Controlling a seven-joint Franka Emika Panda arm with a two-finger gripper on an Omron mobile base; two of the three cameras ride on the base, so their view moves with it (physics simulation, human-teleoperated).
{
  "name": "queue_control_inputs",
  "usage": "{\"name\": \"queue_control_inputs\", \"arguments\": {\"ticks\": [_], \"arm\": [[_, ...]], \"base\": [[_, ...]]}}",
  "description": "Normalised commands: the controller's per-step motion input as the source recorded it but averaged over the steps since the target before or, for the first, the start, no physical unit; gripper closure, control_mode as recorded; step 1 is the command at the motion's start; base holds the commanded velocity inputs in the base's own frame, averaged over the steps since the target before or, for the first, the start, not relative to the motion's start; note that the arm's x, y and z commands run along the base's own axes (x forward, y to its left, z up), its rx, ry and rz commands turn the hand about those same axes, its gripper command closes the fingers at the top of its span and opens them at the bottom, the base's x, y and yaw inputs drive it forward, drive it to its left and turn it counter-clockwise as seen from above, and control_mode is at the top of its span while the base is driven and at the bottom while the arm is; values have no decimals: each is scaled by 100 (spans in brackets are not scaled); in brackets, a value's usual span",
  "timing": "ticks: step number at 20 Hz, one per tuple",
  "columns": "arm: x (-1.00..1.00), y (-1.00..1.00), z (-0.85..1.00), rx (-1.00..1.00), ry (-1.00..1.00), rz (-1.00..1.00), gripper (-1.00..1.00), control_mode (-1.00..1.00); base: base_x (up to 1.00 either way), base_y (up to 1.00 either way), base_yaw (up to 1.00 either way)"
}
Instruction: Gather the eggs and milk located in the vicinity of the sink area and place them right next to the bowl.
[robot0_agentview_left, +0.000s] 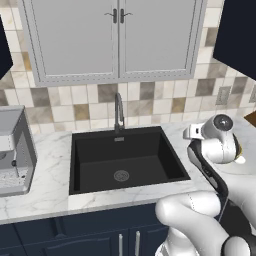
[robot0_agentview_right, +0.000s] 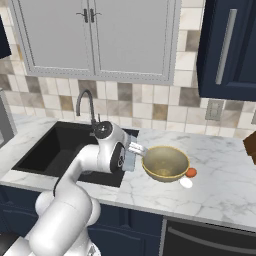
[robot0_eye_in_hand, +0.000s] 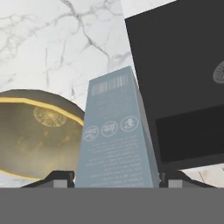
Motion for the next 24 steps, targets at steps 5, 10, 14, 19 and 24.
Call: {"name": "queue_control_inputs", "arguments": {"ticks": [5,10,14,19,24], "arm": [[0,0,-15,0,0,0,100,-100],[0,0,-10,1,0,0,100,-100],[0,0,-20,0,0,0,100,-100],[0,0,-14,0,0,0,100,-100],[0,0,-3,0,0,0,100,-100]], "base": [[0,0,0],[0,0,0],[0,0,0],[0,0,0],[0,0,0]]}}
